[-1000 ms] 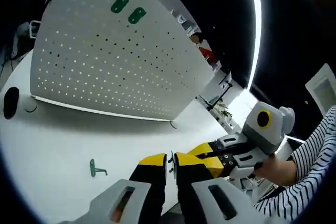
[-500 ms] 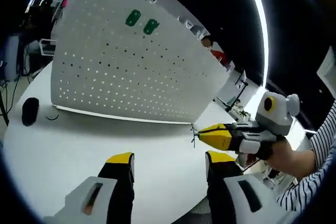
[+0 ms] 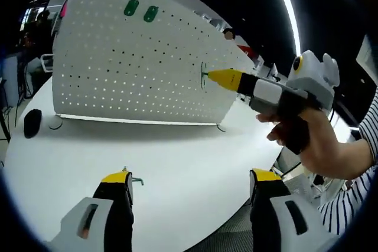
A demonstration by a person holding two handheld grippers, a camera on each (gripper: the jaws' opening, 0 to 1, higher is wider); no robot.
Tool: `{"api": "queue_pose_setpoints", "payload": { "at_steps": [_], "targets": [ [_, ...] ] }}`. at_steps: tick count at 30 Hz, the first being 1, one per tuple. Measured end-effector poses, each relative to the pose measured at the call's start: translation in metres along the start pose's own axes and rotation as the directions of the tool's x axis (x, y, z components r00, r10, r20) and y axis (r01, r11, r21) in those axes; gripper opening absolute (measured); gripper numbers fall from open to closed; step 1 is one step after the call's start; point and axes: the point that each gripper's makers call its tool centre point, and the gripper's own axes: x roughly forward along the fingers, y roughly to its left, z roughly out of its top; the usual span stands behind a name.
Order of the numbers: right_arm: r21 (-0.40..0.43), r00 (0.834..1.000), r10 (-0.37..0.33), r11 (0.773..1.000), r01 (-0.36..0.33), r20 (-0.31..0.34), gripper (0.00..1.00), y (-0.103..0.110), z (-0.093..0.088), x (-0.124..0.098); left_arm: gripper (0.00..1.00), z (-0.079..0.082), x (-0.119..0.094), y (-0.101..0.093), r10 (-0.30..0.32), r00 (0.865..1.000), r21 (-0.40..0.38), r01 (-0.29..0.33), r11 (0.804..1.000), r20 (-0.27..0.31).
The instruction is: Insert the hook assembly into the mounting plate slot until the hook locks in place.
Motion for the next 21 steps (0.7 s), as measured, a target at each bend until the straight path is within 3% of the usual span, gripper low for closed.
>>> {"api": "queue_pose_setpoints", "payload": {
  "at_steps": [2, 10, 15, 18, 21],
  "targets": [
    [0.022, 1.0, -0.022, 1.0, 0.022, 0.02, 0.0, -0.004, 0.006, 0.002, 0.83, 0.0, -0.002, 0.006, 0.033, 0.999, 0.012, -0.033, 0.999, 0.008],
    [0.08, 0.992, -0.084, 0.994, 0.077, 0.093, 0.0, -0.015, 0.023, 0.01, 0.85, -0.002, -0.005, 0.006, 0.039, 0.997, 0.04, -0.041, 0.998, 0.064],
    [0.106, 0.987, -0.119, 0.989, 0.107, 0.111, 0.0, -0.023, 0.029, 0.018, 0.84, -0.007, -0.006, 0.008, 0.042, 0.997, 0.039, -0.044, 0.998, 0.059],
    [0.114, 0.982, -0.14, 0.986, 0.125, 0.127, 0.0, -0.027, 0.036, 0.024, 0.83, 0.01, -0.011, 0.004, 0.03, 0.988, 0.058, -0.039, 0.998, 0.149],
    [0.132, 0.976, -0.173, 0.979, 0.155, 0.136, 0.0, -0.032, 0.039, 0.032, 0.86, 0.006, -0.011, 0.006, 0.045, 0.991, 0.056, -0.052, 0.997, 0.129]
  ]
}}
